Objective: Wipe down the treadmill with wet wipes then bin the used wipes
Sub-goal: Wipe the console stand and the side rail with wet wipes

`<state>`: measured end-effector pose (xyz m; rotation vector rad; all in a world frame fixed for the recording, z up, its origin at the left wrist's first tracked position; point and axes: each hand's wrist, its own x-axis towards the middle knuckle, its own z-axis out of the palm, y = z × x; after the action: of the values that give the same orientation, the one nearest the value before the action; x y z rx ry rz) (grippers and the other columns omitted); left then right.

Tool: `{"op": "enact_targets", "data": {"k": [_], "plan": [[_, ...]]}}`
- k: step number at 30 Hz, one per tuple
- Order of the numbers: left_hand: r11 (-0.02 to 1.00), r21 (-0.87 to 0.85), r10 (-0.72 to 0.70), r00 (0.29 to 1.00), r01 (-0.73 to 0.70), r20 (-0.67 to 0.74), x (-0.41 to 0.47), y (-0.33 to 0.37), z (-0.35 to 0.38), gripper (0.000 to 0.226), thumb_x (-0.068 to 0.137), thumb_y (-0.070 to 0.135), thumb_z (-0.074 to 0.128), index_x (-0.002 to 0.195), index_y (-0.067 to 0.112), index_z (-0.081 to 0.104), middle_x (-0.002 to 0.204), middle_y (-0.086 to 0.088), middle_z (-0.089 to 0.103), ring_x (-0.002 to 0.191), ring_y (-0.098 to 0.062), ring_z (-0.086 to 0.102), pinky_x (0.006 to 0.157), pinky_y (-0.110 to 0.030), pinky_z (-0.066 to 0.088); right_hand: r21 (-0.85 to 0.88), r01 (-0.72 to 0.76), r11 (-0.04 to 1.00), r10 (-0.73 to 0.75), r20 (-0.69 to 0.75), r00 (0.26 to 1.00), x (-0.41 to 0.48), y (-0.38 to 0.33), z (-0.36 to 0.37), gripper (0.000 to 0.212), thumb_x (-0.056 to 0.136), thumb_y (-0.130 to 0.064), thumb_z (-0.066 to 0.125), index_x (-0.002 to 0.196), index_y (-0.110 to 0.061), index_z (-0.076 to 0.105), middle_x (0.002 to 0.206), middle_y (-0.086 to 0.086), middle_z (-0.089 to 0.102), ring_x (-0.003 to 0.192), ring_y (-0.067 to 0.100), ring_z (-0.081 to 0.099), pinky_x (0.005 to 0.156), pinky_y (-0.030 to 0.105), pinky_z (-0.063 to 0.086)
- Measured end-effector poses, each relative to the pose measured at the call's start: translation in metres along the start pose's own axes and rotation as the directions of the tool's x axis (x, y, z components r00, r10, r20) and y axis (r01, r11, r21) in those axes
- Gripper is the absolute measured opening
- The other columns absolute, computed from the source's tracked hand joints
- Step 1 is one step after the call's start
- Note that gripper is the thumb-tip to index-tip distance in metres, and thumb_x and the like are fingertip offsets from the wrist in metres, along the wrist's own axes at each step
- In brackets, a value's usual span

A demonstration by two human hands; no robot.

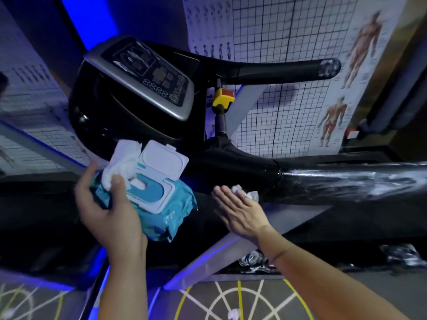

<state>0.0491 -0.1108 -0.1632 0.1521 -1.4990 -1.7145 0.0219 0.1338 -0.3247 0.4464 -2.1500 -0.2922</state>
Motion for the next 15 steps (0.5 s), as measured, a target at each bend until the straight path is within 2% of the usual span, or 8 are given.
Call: {"op": "enact_targets", "data": {"k": [3, 6, 8, 10, 12, 13, 15], "plan": [[0.998, 0.055, -0.006, 1.000, 0.005, 0.009, -0.012, -0.002, -0.017, 0.041, 0.096, 0.015, 0.066, 0.132, 0.033, 0.063, 0.138, -0.002, 0.066, 0.127, -0.018, 0.065, 0.112, -0.047, 0.051, -0.031, -0.078, 0.996, 0.078, 0.013, 0.997, -0.032, 0.029, -0.001, 0.072, 0.100, -0.045, 0.051, 0.160, -0.018, 0.021, 0.169, -0.001, 0.009, 0.155, 0.013, 0.009, 0.126, 0.035, 0.005], [0.996, 0.088, -0.004, 1.000, 0.005, -0.009, -0.014, -0.004, -0.029, 0.041, 0.096, 0.018, 0.067, 0.131, 0.039, 0.063, 0.139, -0.002, 0.066, 0.128, -0.018, 0.064, 0.111, -0.049, 0.052, -0.021, -0.139, 0.990, 0.139, 0.005, 0.990, -0.045, 0.050, -0.011, 0.070, 0.102, -0.048, 0.043, 0.161, -0.020, 0.017, 0.169, 0.003, 0.006, 0.156, 0.017, 0.007, 0.126, 0.039, 0.004], [0.996, 0.091, -0.004, 1.000, 0.005, -0.012, -0.014, -0.003, -0.031, 0.041, 0.095, 0.020, 0.068, 0.130, 0.041, 0.064, 0.139, -0.002, 0.066, 0.127, -0.020, 0.065, 0.110, -0.052, 0.052, 0.013, -0.232, 0.973, 0.232, 0.003, 0.973, -0.041, 0.053, -0.019, 0.072, 0.103, -0.050, 0.039, 0.161, -0.017, 0.013, 0.169, 0.006, 0.002, 0.156, 0.020, 0.004, 0.125, 0.041, 0.004], [0.995, 0.100, 0.013, 1.000, -0.012, -0.010, -0.017, 0.001, -0.030, 0.042, 0.096, 0.019, 0.067, 0.135, 0.035, 0.063, 0.140, -0.003, 0.065, 0.128, -0.019, 0.064, 0.112, -0.049, 0.051, 0.057, -0.384, 0.922, 0.382, 0.032, 0.923, -0.023, 0.050, -0.029, 0.075, 0.103, -0.051, 0.035, 0.161, -0.012, 0.008, 0.169, 0.009, -0.001, 0.156, 0.023, 0.002, 0.126, 0.043, 0.004], [0.994, 0.111, 0.024, 1.000, -0.023, -0.008, -0.021, 0.004, -0.027, 0.043, 0.098, 0.013, 0.065, 0.140, 0.020, 0.060, 0.140, -0.005, 0.063, 0.128, -0.016, 0.062, 0.113, -0.041, 0.049, 0.097, -0.492, 0.865, 0.488, 0.066, 0.871, 0.007, 0.050, -0.042, 0.075, 0.104, -0.050, 0.032, 0.161, -0.009, 0.006, 0.168, 0.012, 0.002, 0.156, 0.026, 0.003, 0.126, 0.046, 0.004], [0.993, 0.113, 0.020, 1.000, -0.019, -0.006, -0.022, 0.004, -0.025, 0.044, 0.098, 0.012, 0.064, 0.141, 0.017, 0.060, 0.139, -0.006, 0.063, 0.128, -0.016, 0.062, 0.114, -0.040, 0.049, 0.119, -0.494, 0.861, 0.488, 0.081, 0.869, 0.023, 0.049, -0.049, 0.074, 0.104, -0.050, 0.032, 0.160, -0.008, 0.009, 0.167, 0.013, 0.006, 0.156, 0.026, 0.005, 0.125, 0.047, 0.004], [0.996, 0.090, 0.003, 1.000, -0.002, -0.008, -0.024, 0.005, -0.021, 0.043, 0.097, 0.016, 0.065, 0.139, 0.024, 0.061, 0.140, -0.005, 0.064, 0.129, -0.018, 0.062, 0.114, -0.044, 0.049, 0.172, -0.411, 0.895, 0.397, 0.114, 0.911, 0.056, 0.045, -0.059, 0.071, 0.104, -0.049, 0.036, 0.159, -0.008, 0.016, 0.167, 0.013, 0.014, 0.156, 0.025, 0.010, 0.126, 0.047, 0.007]]}}
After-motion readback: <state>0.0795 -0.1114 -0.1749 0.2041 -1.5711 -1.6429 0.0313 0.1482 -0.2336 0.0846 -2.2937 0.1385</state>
